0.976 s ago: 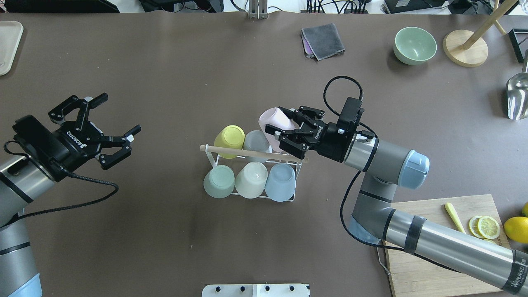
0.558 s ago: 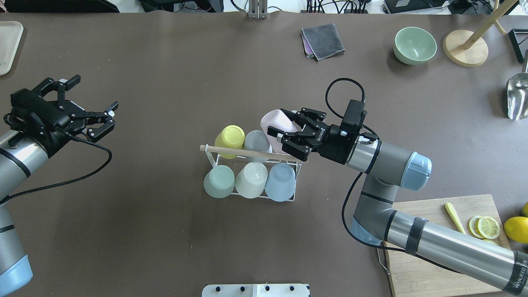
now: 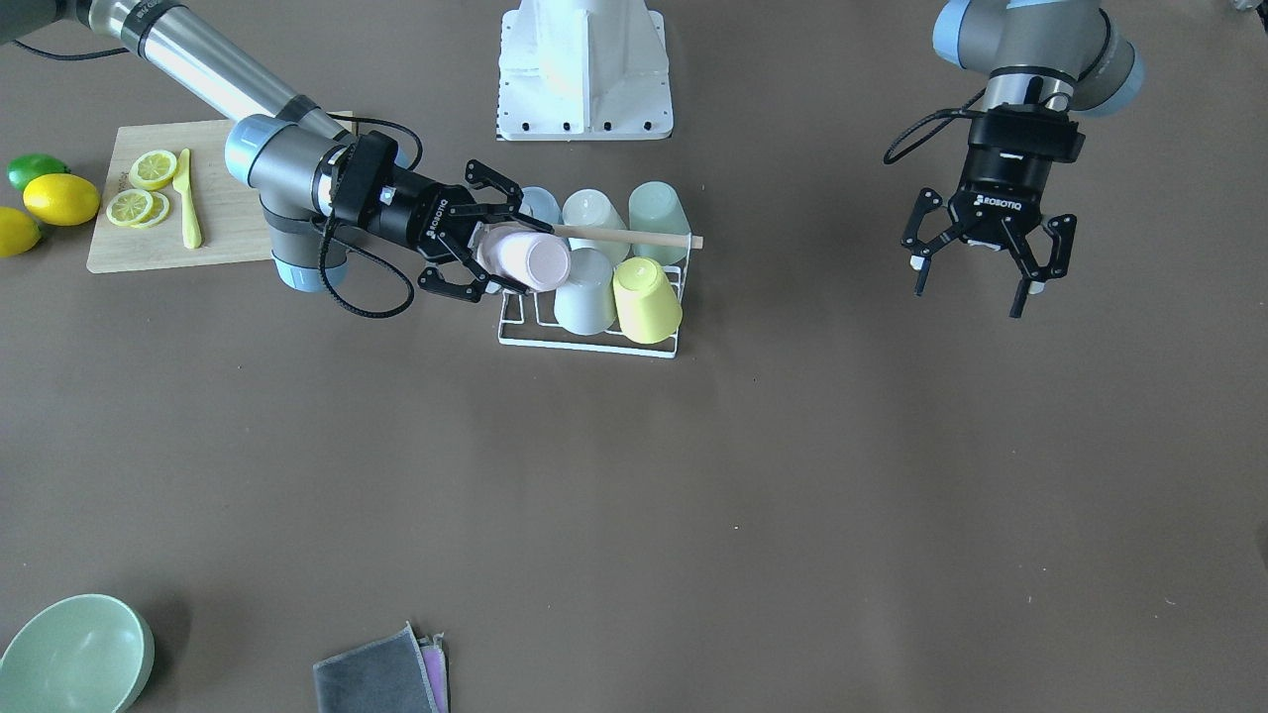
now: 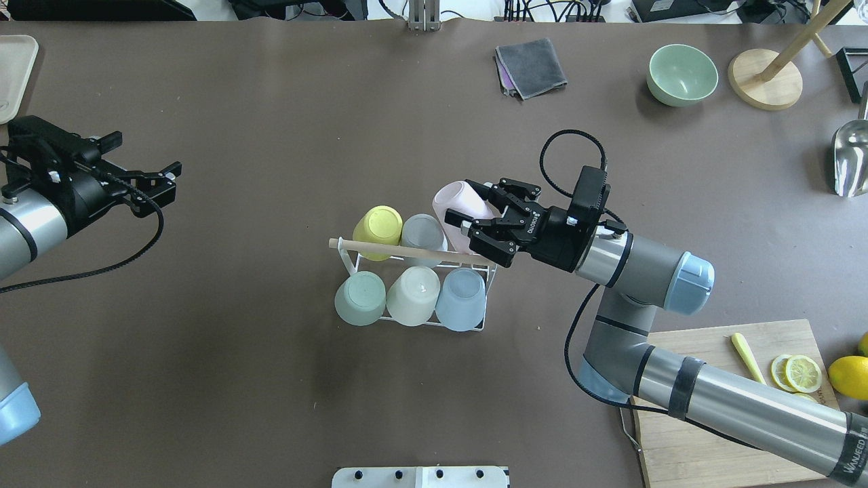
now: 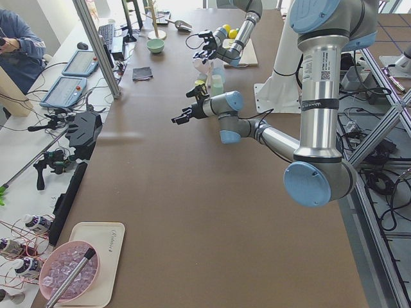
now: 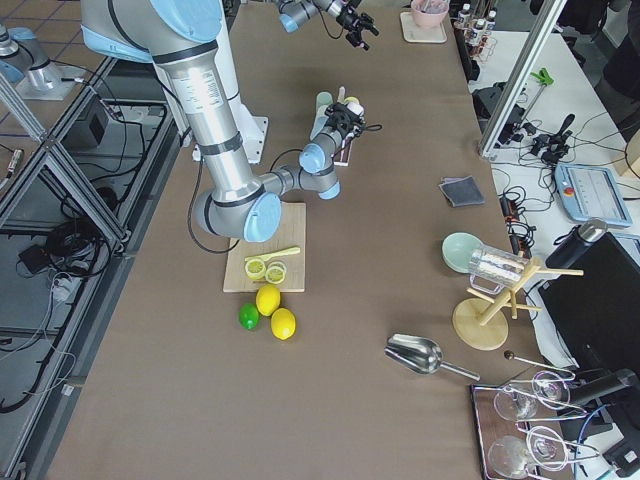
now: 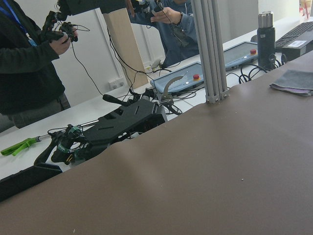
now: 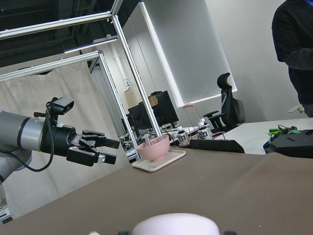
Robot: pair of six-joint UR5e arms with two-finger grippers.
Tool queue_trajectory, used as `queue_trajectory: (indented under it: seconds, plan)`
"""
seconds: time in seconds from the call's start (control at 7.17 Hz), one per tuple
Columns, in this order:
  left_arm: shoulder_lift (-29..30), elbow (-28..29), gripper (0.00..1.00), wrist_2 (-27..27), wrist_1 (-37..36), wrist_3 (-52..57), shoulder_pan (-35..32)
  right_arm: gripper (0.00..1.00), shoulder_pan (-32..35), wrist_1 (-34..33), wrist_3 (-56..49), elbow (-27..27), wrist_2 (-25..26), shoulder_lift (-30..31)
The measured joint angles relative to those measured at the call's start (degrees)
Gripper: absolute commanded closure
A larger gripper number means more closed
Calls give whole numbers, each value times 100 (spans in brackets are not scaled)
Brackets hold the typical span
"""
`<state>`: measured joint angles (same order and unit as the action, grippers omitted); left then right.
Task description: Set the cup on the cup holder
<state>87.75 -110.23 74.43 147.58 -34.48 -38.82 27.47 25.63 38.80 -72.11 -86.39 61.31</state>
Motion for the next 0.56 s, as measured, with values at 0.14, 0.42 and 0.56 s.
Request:
queue_trajectory:
  seconds: [0.14,0.42,0.56]
  plan:
    - [10,-1,2,569,-331,-66,-368,0,12,19,-2,18,22,-7]
    - [84,-2,2,1840,-1085,-96,-1168,0,48,28,-2,27,40,-25]
    - [145,-4,2,2389,-1508,-86,-1567,0,85,29,2,20,42,-37]
